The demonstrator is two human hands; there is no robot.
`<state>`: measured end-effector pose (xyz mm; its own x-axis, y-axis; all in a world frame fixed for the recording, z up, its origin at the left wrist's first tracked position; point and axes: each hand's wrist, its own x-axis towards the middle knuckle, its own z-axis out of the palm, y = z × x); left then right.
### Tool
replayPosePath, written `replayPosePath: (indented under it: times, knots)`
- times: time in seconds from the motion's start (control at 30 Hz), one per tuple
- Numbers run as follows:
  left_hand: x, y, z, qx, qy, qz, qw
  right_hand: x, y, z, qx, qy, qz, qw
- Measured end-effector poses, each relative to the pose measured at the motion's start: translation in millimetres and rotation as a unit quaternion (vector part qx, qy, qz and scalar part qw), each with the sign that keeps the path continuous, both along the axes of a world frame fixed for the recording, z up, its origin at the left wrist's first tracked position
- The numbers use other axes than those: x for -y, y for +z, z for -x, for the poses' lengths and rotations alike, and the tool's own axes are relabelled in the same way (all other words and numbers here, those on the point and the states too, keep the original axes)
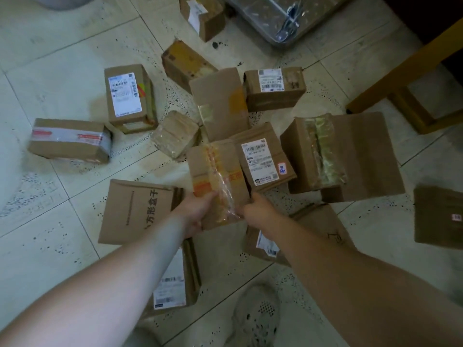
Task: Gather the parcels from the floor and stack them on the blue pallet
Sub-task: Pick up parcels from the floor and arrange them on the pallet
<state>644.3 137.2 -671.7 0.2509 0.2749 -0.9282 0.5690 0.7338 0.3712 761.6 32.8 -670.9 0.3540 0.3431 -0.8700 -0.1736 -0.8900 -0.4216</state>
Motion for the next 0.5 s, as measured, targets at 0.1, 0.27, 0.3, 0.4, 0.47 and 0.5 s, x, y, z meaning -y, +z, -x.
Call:
replayPosePath:
  times: [0.1,0.27,0.3,0.4,0.47,0.5]
  knots:
    - [0,-1,7,-0.040,-0.067,-0.051,0.996,8,2,2,-0.014,-0.027,-0.016,0.999]
    - [8,32,17,-0.030,-0.055,-0.125,0.990,14,40,16,-0.027,-0.071,-0.024,0.997]
    - [7,44,19,-0.027,-0.058,-0.138,0.988,15,54,21,-0.025,-0.067,-0.022,0.997]
    - [4,81,28,-0.026,-0.095,-0.197,0.975,17,97,32,0.027,-0.068,-0.028,0.997]
    - [1,111,31,-0.003,-0.122,-0.221,0.968,18,128,37,0.062,-0.079,-0.059,0.993]
    - [-1,126,32,0.014,-0.129,-0.226,0.965,20,143,39,0.069,-0.094,-0.072,0.991]
